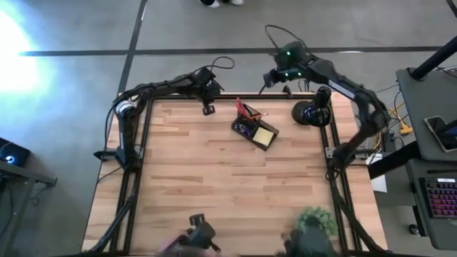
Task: Pick and place office supplies into organizer
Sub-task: Put the pen into the desk organizer
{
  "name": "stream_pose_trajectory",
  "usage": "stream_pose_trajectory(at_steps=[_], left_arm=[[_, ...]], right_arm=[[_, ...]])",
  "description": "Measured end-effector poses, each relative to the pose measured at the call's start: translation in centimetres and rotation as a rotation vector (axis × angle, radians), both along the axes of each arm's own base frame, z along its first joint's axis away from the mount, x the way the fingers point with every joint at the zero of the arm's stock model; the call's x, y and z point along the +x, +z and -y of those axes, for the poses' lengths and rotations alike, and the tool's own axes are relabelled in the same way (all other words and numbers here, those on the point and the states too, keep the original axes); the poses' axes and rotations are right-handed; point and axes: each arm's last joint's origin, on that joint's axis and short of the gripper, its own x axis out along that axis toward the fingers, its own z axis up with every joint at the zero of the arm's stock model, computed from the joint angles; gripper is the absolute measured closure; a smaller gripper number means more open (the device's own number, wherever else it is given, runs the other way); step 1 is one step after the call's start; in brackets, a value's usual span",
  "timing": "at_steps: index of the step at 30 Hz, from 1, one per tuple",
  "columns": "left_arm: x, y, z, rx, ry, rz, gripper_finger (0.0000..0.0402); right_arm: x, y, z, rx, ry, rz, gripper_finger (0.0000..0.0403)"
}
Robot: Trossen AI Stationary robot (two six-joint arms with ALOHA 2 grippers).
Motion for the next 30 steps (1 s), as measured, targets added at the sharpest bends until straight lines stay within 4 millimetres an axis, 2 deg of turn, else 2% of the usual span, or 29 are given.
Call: stream_pose_trajectory(at_steps=[4, 7, 10, 13, 20, 24, 30], left_arm=[[-0.6, 0.8, 0.4, 0.022, 0.012, 0.004, 0.0402], [-1.0, 1.3, 0.8, 0.018, 0.029, 0.017, 0.0402], [-1.2, 2.0, 1.0, 0.013, 0.056, 0.039, 0.0402], [-1.4, 2.8, 1.3, 0.009, 0.088, 0.069, 0.0402], [-1.8, 5.0, 2.9, 0.010, 0.070, 0.091, 0.0402], [-2.5, 6.8, 5.2, 0.034, 0.063, 0.168, 0.0402], [-5.4, 8.3, 9.9, 0.026, 0.098, 0.378, 0.0402]], right_arm=[[0.5, 3.3, -4.0, -0.149, 0.164, 0.003, 0.0369], [0.9, 3.9, -6.0, -0.144, 0.212, -0.010, 0.0369], [1.6, 3.2, -7.2, -0.099, 0.235, -0.063, 0.0369], [3.0, 2.6, -8.1, -0.133, 0.269, -0.104, 0.0369], [5.6, -0.2, -8.3, -0.111, 0.315, -0.188, 0.0369], [7.4, -2.3, -7.9, -0.091, 0.342, -0.218, 0.0369], [9.1, -4.3, -8.2, -0.111, 0.338, -0.251, 0.0369]])
